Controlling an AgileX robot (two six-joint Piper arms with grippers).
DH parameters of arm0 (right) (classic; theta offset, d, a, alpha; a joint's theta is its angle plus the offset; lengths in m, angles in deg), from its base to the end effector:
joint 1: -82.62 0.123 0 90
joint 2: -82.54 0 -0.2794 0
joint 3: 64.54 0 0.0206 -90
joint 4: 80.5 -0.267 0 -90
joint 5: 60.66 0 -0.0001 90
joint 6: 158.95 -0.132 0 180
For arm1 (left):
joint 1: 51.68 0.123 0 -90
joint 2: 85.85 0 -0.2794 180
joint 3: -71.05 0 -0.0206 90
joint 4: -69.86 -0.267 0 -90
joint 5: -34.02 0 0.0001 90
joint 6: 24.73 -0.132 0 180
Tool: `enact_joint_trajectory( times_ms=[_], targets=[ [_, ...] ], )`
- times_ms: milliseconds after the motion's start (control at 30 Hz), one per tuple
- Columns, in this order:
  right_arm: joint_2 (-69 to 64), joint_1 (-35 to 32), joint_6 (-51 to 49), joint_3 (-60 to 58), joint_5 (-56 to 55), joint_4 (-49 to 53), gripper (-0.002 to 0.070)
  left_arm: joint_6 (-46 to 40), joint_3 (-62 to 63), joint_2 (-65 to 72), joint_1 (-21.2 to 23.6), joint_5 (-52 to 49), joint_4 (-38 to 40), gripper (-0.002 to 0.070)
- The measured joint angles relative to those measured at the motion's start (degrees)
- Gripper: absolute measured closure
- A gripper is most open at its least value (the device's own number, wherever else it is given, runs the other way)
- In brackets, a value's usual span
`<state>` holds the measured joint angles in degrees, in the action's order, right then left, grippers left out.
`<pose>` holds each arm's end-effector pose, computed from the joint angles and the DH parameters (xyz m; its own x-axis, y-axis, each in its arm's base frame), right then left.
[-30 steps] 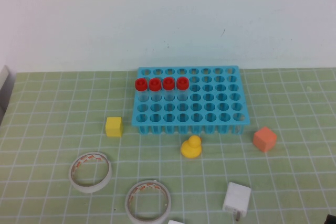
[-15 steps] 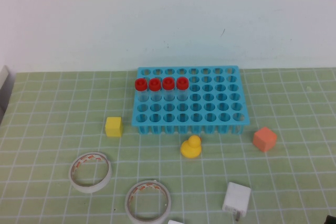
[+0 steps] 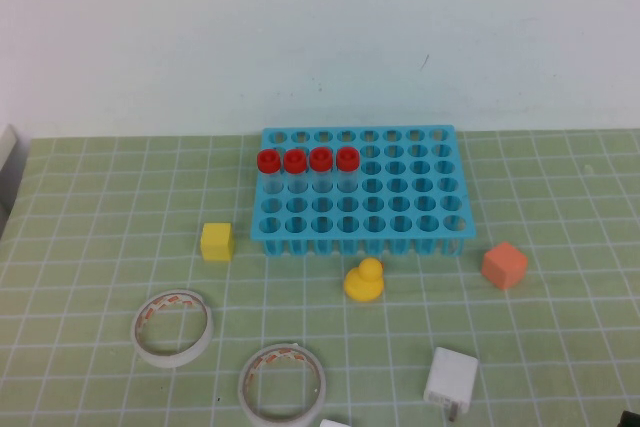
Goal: Place the test tubes
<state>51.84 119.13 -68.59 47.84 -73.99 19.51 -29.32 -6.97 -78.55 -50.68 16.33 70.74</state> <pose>0.1054 0.1152 0.2236 -0.0063 -0.2284 -0.9736 -0.7732 0.6185 -0.1401 0.1159 0.0014 0.1710 -0.2254 0.0615 -0.9723 0.0018 0.9980 0.0627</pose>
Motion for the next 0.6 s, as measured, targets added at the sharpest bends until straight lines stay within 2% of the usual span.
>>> enact_joint_trajectory(
  times_ms=[600],
  targets=[
    [0.00,0.00,0.00,0.00,0.00,0.00,0.0678,-0.43,0.00,0.00,0.00,0.00,0.00,0.0675]
  ],
)
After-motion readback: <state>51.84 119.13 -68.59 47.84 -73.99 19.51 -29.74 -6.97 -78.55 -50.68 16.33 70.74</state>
